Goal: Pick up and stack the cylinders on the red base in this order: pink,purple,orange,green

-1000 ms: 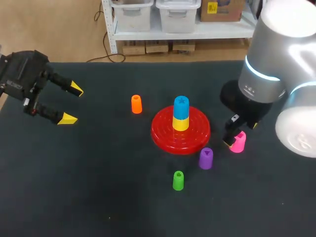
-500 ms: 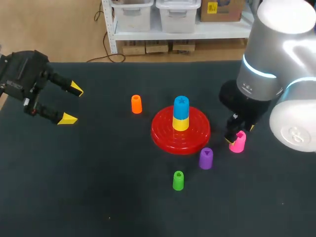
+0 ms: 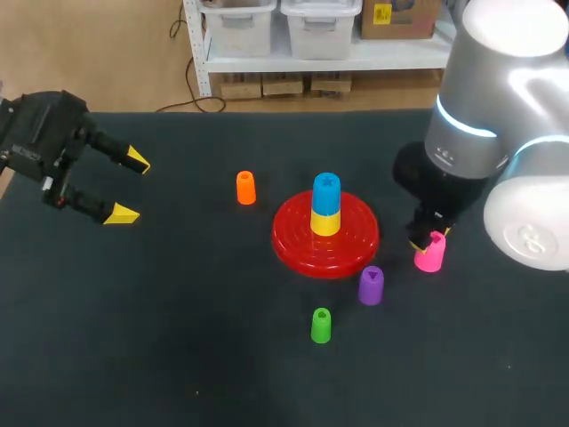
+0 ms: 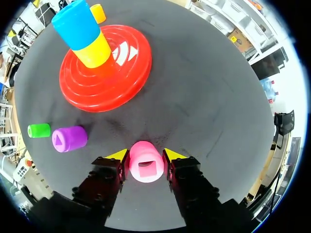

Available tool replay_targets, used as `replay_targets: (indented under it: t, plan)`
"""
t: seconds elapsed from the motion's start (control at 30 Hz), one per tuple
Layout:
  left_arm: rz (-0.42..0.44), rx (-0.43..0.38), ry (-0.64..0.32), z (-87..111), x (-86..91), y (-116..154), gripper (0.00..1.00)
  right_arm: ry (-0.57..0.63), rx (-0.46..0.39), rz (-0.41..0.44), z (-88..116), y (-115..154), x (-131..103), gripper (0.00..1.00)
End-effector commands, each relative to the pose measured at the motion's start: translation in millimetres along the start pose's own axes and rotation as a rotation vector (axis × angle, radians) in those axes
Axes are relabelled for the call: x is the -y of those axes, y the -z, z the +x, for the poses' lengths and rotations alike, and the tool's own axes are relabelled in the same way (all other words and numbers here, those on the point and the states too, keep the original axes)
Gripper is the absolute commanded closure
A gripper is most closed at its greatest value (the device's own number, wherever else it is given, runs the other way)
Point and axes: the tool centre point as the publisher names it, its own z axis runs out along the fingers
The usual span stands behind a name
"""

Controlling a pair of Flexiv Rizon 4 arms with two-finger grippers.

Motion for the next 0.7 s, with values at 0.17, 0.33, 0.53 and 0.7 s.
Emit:
replay_targets:
  t: [0.17,0.33,0.53,0.7]
  plan:
    - [-0.004,0.003,-0.003,1.1,1.2,0.1,0.0,-0.034,0.056,0.026,-7.9,27.6,16.2,1.0]
    - [-0.004,0.003,-0.003,1.1,1.2,0.1,0.0,-0.012,0.134,0.074,-31.8,78.0,26.9,1.0]
    - [-0.004,0.003,-0.003,1.1,1.2,0.1,0.0,0.069,0.201,0.085,-65.6,128.1,23.2,1.0]
    - [-0.004,0.003,-0.003,1.1,1.2,0.1,0.0,0.158,0.209,0.05,-90.0,144.8,1.8,1.0]
